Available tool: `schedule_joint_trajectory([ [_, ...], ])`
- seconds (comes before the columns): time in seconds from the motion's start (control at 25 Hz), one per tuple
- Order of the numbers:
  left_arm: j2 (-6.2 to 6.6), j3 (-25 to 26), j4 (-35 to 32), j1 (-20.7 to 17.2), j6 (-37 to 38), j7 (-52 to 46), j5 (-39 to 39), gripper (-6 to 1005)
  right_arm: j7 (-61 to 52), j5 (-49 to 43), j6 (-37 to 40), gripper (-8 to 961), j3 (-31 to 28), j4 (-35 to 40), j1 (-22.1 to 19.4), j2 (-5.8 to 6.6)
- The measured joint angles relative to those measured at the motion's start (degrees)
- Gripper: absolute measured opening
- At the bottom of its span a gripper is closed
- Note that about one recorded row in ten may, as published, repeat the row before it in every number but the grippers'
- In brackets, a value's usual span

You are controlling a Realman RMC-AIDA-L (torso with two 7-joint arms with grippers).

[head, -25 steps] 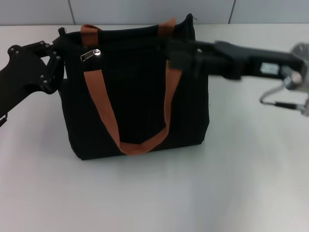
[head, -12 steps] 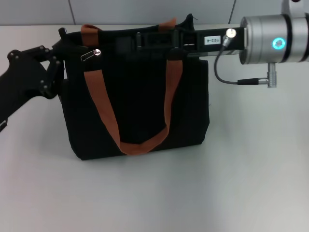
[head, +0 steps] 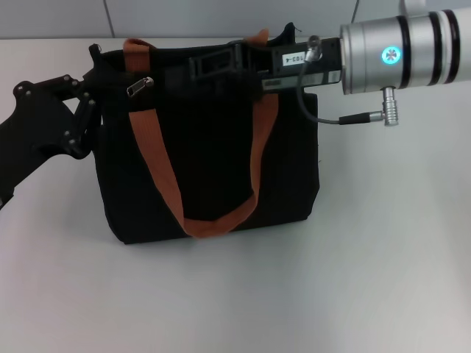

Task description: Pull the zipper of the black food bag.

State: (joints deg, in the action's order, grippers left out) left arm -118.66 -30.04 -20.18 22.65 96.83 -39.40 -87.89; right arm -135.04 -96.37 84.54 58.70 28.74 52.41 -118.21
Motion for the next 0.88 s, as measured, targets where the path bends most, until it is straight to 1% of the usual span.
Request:
schedule_joint_trajectory([
  [0.12, 0.02, 0.0, 0.0, -0.2, 0.6, 0.0, 0.0, 40, -2.3, -0.1, -2.2, 304, 0.9, -0.1, 0.5, -0.50],
  [0.36, -0.03, 0.0, 0.1, -0.2, 0.6, 0.1, 0.0, 42, -3.4, -0.1, -3.8, 305, 0.9, -1.5, 1.1, -0.66],
  [0.88, -0.04, 0.0, 0.1, 0.0, 0.7, 0.1, 0.1, 48, -4.3, -0.1, -7.8, 305, 2.3, -5.2, 4.5, -1.02],
])
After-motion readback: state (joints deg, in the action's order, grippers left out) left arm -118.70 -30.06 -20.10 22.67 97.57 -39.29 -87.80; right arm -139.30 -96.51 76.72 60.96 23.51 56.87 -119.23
